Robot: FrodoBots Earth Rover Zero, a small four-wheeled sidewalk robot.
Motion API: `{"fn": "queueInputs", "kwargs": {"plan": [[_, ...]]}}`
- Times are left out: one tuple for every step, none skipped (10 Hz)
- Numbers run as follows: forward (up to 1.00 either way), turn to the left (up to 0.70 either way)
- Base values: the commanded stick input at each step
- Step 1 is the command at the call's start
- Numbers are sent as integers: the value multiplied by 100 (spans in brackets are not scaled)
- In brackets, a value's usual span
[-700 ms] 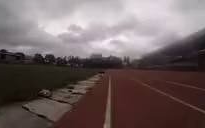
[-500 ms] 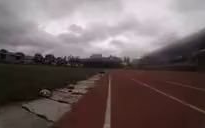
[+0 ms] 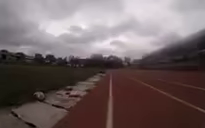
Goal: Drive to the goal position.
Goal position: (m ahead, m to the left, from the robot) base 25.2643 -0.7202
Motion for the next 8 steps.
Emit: {"fn": "queueInputs", "kwargs": {"plan": [[70, 0], [70, 0], [70, 0], [70, 0], [70, 0], [70, -7], [70, -27], [70, -35]]}}
